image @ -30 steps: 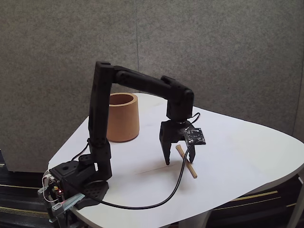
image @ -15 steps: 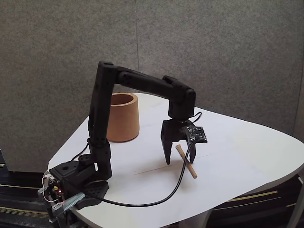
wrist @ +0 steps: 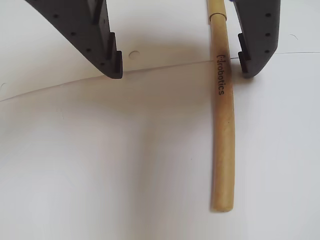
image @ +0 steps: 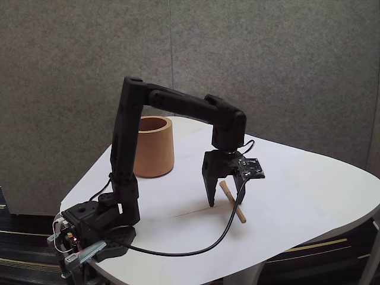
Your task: Grab the pen and put it in the pen holder.
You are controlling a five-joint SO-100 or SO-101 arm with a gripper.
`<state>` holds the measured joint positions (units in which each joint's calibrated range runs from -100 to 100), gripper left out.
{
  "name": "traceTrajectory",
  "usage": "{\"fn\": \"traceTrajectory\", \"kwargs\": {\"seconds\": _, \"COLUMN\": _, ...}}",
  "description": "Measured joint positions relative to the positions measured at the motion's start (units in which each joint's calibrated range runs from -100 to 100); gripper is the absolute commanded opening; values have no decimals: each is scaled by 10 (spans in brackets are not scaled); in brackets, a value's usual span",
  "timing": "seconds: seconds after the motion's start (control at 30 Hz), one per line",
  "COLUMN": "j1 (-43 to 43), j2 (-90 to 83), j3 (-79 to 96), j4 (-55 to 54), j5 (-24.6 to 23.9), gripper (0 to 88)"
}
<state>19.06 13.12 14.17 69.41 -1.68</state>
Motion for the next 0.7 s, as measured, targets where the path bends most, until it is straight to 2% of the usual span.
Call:
{"fn": "traceTrajectory", "kwargs": {"seconds": 0.27, "j1": -1, "j2": 0, "j3": 0, "j4": 0, "j5": 43, "gripper": 334}}
{"fn": "traceTrajectory", "kwargs": {"seconds": 0.7, "j1": -1, "j2": 1, "j3": -7, "j4": -8, "j5": 63, "gripper": 334}}
